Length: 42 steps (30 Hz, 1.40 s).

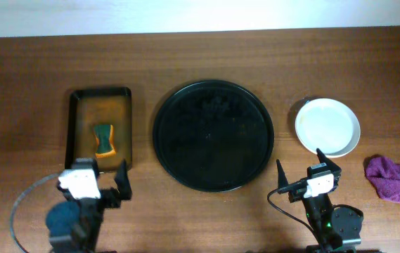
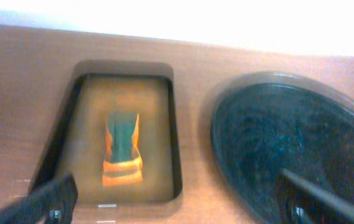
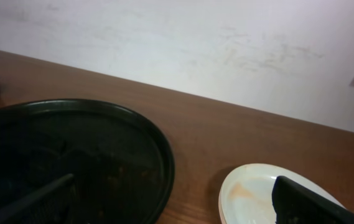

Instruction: Clean dirty plates on tray and stack at the side

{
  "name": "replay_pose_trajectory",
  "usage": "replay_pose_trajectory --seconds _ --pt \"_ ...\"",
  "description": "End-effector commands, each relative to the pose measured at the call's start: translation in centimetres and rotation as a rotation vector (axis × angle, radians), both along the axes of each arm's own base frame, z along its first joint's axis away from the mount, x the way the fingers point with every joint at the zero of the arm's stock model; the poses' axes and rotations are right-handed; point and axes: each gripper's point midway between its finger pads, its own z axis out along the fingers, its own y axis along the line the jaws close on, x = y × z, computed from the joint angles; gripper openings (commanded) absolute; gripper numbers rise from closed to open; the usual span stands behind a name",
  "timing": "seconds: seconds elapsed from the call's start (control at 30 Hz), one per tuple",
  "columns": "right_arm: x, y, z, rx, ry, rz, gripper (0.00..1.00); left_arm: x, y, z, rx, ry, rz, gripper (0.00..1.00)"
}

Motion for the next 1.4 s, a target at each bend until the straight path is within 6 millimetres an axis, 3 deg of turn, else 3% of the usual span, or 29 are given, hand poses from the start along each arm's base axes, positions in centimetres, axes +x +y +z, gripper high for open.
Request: replay_pose_trajectory --seconds 0.0,0.07,0.13,0.23,1.37 --pt "0.0 0.1 -0.2 0.000 0.005 0.001 0.99 0.7 -0.3 -2.5 0.032 -0.190 -0.014 0.99" --pt "0.0 0.1 -0.2 0.000 0.005 0.001 0.99 1.4 -0.5 -2.1 0.098 -0.337 -0.036 0.99" --pt "0.0 0.1 -0.2 0.000 0.005 0.001 0.99 1.3 -1.0 -1.5 0.209 -0.371 -0.081 0.99" --pt "0.0 0.1 -0.2 0.000 0.005 0.001 0.99 1.3 -0.9 -3.7 0.208 -0.281 -0.086 0.99" --pt "0.0 0.1 -0.2 0.000 0.005 0.001 0.99 1.3 -0.9 -3.7 0.208 -0.280 -0.085 0.99"
